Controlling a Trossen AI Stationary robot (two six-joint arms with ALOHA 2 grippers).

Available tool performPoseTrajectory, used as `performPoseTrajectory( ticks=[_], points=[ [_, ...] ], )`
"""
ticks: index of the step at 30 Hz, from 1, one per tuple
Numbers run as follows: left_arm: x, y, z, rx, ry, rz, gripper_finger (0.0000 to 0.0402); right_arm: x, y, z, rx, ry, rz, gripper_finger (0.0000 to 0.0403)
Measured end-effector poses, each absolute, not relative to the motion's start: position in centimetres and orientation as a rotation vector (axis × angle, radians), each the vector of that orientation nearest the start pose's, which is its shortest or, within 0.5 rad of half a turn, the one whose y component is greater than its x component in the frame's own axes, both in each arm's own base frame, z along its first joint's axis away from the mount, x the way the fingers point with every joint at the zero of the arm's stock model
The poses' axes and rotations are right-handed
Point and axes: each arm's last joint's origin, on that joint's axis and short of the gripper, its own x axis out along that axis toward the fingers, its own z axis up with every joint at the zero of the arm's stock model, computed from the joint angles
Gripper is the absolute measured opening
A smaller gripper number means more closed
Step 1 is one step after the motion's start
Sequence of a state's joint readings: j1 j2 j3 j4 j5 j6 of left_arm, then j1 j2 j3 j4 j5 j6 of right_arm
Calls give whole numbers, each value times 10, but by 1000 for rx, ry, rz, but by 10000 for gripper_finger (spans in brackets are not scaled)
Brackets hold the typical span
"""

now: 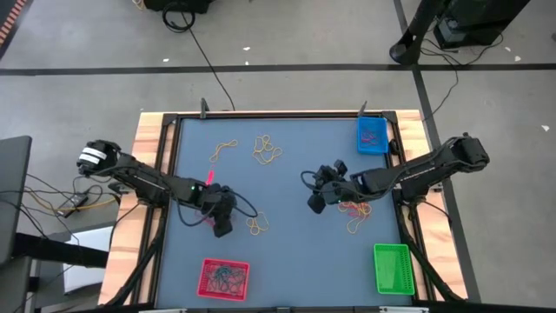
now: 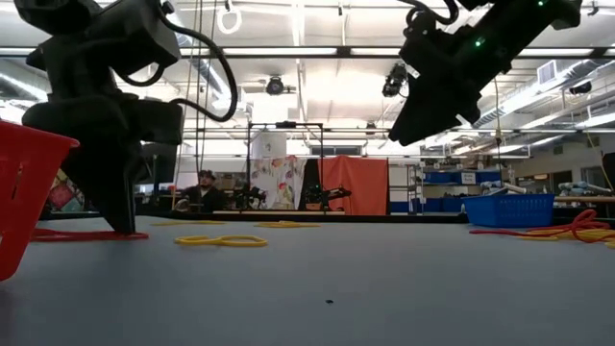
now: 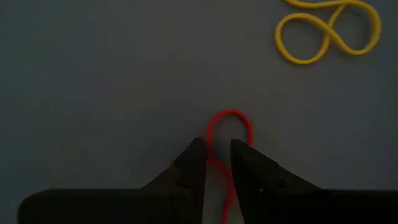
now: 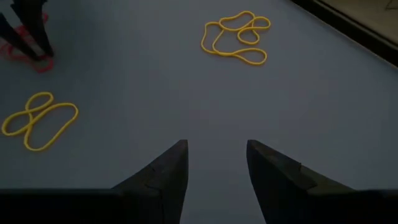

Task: Sort rubber bands into baskets
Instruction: Put the red rubber band into the blue bin

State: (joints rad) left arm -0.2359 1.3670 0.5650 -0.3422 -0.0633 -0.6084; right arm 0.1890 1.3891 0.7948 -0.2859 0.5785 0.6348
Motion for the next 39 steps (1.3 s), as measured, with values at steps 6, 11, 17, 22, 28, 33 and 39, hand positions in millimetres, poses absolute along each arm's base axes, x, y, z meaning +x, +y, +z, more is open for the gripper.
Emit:
performPoseTrajectory(
  ticks=[6, 11, 17, 22, 28, 33, 39],
  points=[
    [215, -48, 140, -312, 1108, 233, 69, 266, 35, 205, 284, 661, -602, 171],
    [217, -48, 135, -284, 1131, 225, 52, 266, 35, 205, 286, 658, -600, 165],
    [221, -51, 130, -295, 1155, 148, 43, 267, 35, 205, 297, 659, -584, 158],
    [221, -51, 129, -270, 1153, 137, 35, 267, 36, 205, 301, 656, -580, 151],
    [233, -55, 142, -263, 1117, 112, 6, 274, 37, 210, 349, 571, -569, 140],
    [252, -55, 164, -208, 1014, 55, 3, 294, 43, 204, 383, 506, -433, 137],
    [273, -48, 194, -133, 906, 24, 2, 322, 53, 180, 391, 462, -242, 137]
  ],
)
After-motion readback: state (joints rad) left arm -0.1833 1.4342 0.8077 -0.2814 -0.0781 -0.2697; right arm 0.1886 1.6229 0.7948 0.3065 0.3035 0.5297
